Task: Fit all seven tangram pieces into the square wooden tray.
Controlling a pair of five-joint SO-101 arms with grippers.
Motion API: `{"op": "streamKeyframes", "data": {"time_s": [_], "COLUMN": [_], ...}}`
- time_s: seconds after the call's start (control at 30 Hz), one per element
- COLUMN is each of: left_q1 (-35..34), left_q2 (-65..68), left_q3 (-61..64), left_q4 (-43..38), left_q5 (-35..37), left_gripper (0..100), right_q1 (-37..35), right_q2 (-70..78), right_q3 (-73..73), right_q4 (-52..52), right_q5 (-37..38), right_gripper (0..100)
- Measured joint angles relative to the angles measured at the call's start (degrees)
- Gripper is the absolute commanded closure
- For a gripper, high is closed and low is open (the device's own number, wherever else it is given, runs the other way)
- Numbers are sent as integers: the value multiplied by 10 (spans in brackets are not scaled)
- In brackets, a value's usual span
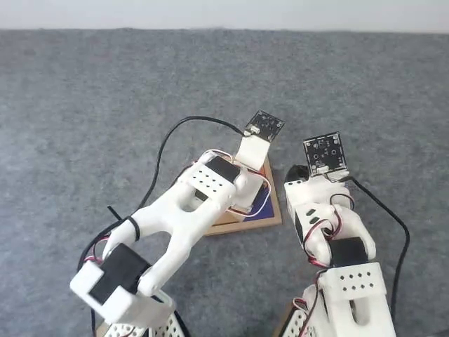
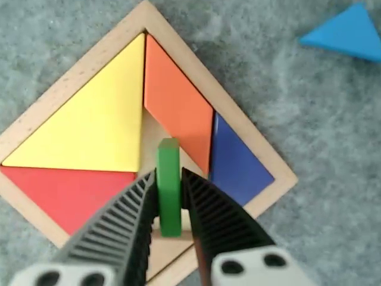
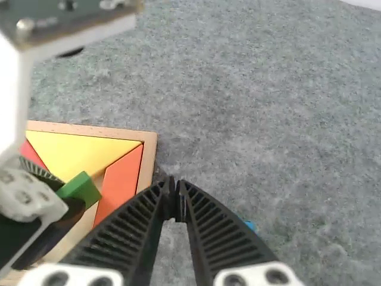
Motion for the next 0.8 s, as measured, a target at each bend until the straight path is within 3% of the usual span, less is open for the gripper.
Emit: {"op": "streamKeyframes", "data": {"time_s": [0.33,0.8], "left_q1": [-40,-83], "left_q2": [0,0], "left_q3": [10,-15], "left_q4": [40,74], "left_q5": [-3,-5], "left_gripper": [742,739], "right_q1": [0,0], "right_q2": [0,0], "right_q3": [0,0], "right_q4": [0,0], "right_q5": [0,0], "right_gripper": [989,989]}}
